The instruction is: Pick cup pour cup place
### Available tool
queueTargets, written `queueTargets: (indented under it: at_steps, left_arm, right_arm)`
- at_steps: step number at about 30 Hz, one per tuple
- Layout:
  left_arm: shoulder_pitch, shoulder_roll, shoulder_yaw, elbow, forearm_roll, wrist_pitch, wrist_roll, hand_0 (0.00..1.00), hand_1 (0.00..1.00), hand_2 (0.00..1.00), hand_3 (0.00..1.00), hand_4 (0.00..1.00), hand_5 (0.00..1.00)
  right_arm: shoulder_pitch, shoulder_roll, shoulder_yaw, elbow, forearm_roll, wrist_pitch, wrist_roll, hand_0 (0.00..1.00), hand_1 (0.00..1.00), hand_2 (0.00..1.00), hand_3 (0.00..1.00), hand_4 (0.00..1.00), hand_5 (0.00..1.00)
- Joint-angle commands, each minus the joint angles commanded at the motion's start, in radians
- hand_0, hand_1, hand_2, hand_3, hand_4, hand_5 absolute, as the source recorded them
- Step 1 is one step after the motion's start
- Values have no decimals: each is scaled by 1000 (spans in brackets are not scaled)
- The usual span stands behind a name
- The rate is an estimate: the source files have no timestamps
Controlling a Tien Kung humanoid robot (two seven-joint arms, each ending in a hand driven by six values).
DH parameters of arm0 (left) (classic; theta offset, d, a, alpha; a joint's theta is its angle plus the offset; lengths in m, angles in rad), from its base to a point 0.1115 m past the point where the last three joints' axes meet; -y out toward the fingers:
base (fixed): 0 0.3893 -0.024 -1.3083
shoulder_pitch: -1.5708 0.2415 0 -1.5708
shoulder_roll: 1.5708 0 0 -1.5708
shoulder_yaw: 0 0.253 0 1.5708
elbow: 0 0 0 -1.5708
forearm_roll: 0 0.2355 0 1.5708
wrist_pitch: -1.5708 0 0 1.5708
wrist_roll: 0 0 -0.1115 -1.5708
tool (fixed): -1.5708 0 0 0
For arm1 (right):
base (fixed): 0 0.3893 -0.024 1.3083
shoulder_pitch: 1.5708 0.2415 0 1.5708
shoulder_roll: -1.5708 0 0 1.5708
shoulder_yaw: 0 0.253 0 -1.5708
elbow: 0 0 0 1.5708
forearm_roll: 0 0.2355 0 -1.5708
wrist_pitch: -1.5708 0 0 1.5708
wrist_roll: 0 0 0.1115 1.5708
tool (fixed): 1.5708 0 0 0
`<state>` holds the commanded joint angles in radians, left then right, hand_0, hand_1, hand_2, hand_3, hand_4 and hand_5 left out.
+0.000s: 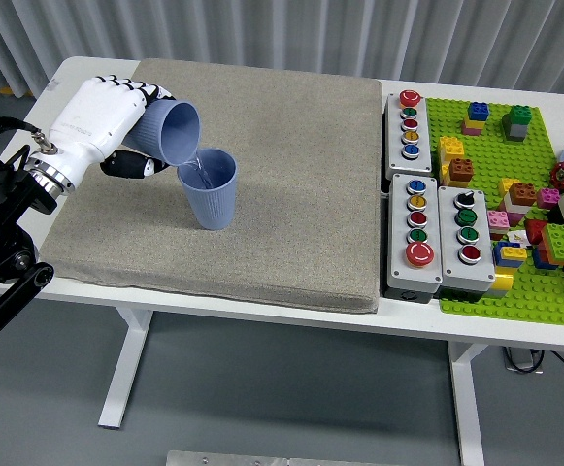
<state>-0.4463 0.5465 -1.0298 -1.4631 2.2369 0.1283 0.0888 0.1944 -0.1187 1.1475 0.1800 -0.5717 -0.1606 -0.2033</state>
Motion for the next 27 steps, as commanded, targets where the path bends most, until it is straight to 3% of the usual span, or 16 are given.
queueTargets:
  at_steps: [14, 27]
  left_arm:
    - [-37, 35, 61, 26, 11, 34, 6, 608, 563, 625, 584, 738, 153]
    - [-78, 54, 116, 35, 32, 73, 47, 602, 562, 625, 584, 739, 157]
  right_arm:
    - [-2, 0, 1, 0, 0, 0, 1, 719, 683, 725, 693, 322, 300]
    - [5, -1, -2, 0, 9, -1, 2, 719, 683, 724, 692, 322, 299]
